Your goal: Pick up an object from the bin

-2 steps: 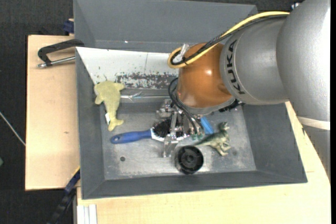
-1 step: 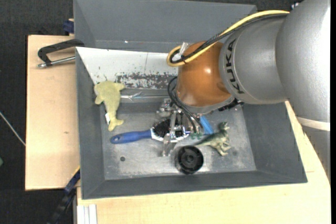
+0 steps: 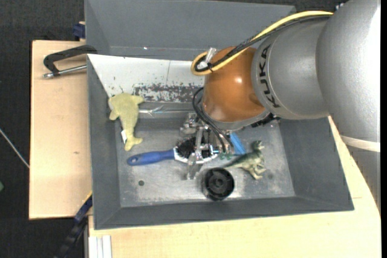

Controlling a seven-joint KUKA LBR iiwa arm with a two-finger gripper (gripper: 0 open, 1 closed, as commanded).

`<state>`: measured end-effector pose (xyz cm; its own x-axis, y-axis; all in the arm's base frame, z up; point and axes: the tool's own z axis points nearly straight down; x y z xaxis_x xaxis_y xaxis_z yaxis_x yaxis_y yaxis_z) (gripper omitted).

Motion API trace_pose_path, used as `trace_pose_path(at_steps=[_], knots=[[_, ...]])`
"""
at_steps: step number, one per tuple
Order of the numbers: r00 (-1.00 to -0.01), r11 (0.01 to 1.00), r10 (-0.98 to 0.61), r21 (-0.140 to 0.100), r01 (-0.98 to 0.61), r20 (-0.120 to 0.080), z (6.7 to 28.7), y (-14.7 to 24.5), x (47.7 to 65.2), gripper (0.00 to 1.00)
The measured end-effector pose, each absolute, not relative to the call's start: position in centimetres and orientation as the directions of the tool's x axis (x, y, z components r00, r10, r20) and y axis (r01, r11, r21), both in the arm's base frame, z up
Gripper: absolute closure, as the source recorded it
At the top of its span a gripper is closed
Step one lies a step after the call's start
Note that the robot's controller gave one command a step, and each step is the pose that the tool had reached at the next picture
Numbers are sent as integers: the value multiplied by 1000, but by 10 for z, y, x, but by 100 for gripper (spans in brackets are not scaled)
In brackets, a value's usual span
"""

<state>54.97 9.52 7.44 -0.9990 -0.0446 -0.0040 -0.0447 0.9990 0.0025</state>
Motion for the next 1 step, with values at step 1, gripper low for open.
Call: trace_pose_path(at_steps=[1], knots=[[-999, 999, -45, 2, -45, -5, 76, 96, 551, 0]])
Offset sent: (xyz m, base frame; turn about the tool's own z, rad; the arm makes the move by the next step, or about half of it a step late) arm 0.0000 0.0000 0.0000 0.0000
